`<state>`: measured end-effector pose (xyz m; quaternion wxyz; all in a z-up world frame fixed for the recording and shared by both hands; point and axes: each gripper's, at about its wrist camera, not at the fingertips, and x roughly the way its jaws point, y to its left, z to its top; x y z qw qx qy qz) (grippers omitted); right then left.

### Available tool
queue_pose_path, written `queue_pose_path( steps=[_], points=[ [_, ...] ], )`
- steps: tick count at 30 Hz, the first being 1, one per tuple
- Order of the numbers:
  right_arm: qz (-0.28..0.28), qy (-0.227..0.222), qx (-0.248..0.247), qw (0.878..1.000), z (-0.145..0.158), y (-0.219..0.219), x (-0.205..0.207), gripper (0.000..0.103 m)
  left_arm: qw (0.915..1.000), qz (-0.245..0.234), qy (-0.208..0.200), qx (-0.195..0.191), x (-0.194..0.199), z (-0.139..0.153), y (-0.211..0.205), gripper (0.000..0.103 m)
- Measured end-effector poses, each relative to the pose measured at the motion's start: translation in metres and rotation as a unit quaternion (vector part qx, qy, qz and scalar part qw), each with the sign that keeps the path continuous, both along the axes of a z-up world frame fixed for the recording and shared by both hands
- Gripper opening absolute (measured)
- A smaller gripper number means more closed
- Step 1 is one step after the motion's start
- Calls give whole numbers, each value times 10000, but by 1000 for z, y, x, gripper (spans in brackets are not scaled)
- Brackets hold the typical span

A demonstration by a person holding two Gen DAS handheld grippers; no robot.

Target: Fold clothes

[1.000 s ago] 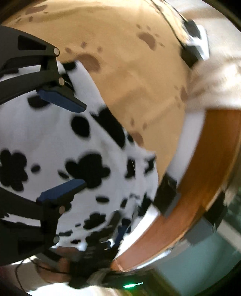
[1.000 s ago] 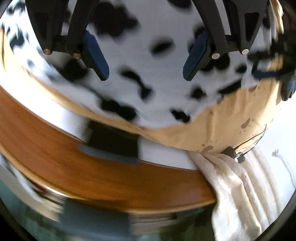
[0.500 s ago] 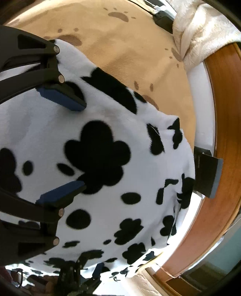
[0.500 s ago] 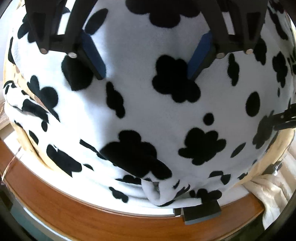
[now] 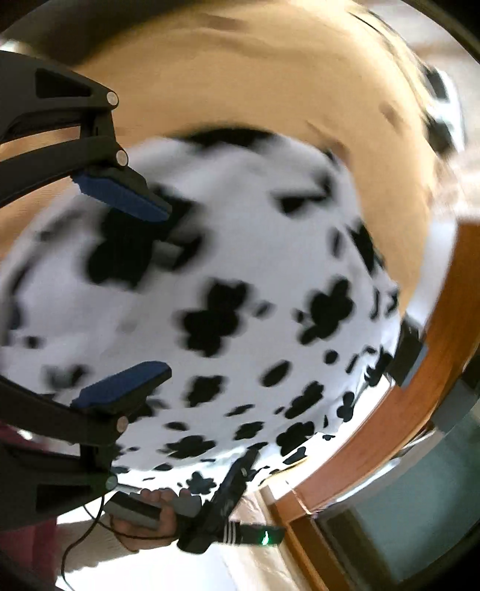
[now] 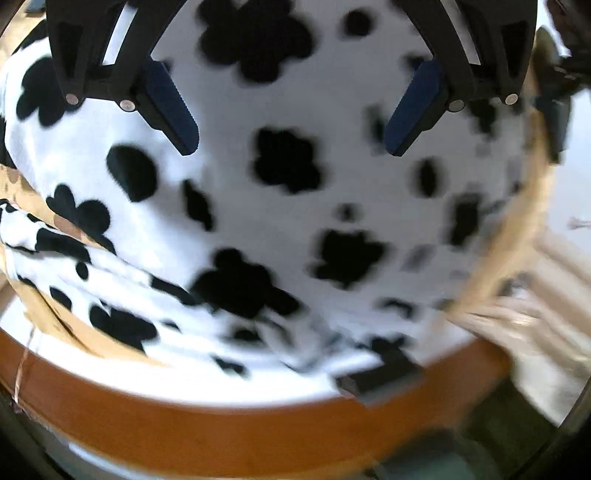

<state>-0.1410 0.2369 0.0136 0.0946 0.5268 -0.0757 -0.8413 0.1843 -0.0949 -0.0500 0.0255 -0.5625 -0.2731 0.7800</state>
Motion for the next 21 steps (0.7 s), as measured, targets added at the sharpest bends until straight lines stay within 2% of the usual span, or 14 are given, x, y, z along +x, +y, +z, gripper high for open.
queue_pose_path(
  steps=[4,6,10,14,19,20,21],
  points=[
    [782,418,-348,9954,28,-7,85,102,9929,626,-252,980,67,-17,-2,82],
    [1031,476,-355,9929,25,-16,103,102,9909,706,-220,1127,93,-20,8,82],
    [1270,409,-207,9908,12,-2,165,102,9852,784,-115,1517,128,-27,34,82],
    [1099,285,-427,9926,-2,14,196,102,9813,955,-129,1664,139,-35,54,82],
    [1044,431,-450,9926,2,40,241,102,9800,820,-39,1815,143,-45,77,81],
    [1042,463,-382,9927,3,44,248,102,9805,813,-55,1789,143,-48,80,80],
    [1039,495,-315,9929,4,47,256,102,9813,811,-77,1744,144,-51,84,75]
  ],
)
